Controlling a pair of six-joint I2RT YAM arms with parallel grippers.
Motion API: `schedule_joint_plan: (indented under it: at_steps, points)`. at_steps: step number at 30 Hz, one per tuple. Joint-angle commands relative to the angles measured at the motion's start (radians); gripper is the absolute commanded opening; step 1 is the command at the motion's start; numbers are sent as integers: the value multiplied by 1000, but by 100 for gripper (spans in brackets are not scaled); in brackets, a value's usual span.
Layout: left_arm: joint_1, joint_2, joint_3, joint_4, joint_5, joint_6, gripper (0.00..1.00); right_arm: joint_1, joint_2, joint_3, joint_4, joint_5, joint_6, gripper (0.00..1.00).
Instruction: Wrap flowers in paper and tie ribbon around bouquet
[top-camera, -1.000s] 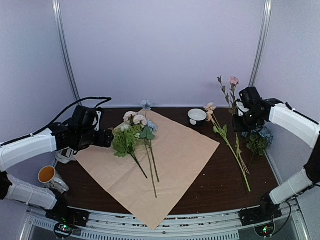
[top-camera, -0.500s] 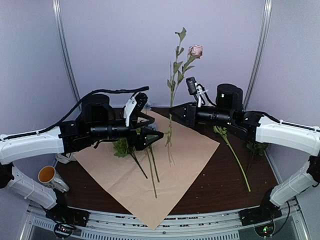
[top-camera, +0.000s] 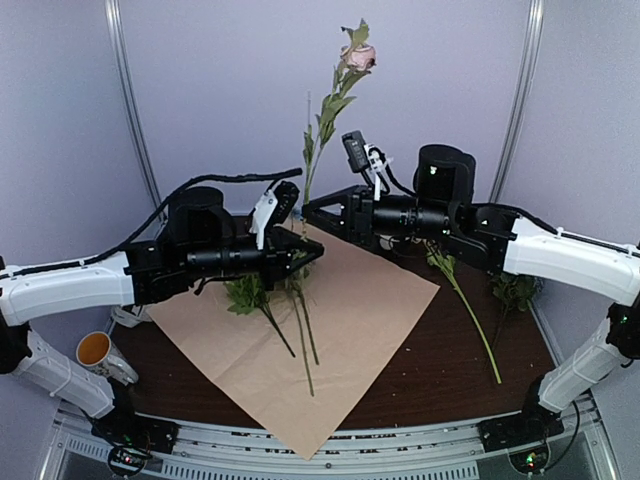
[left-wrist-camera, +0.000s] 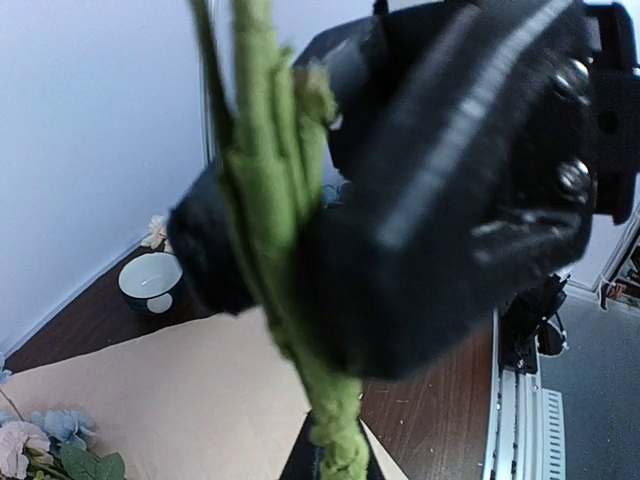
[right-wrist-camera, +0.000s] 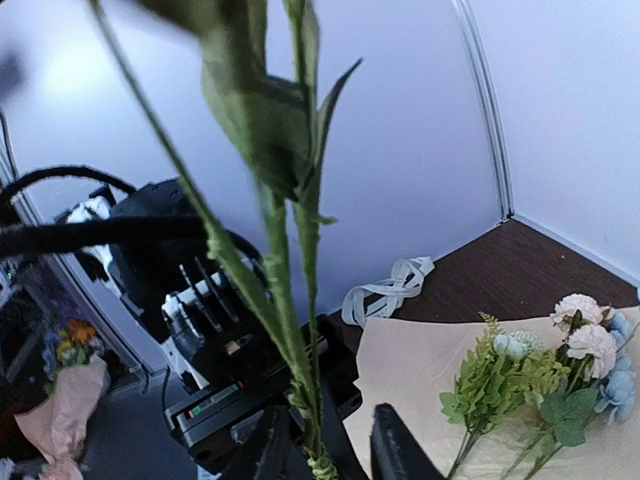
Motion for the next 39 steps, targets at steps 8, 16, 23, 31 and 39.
schedule_joint_plan:
  at_steps: [8, 16, 23, 31, 39]
  points:
    - [217, 121, -20, -120, -104, -504, 0, -328, -10, 102, -800, 645, -84, 61]
    - [229, 395, 55, -200, -52, -646, 0, -679, 195, -30, -1050, 508, -166, 71]
    - [223, 413, 17, -177, -62, -753, 58, -801, 350, -15, -1063, 514, -221, 74]
    - [198, 344, 37, -268, -126, -770, 90, -816, 501, 41, -1114, 454, -276, 62]
    - [197, 177, 45, -361, -272, -692, 90, -816, 519, 63, -1136, 525, -292, 12]
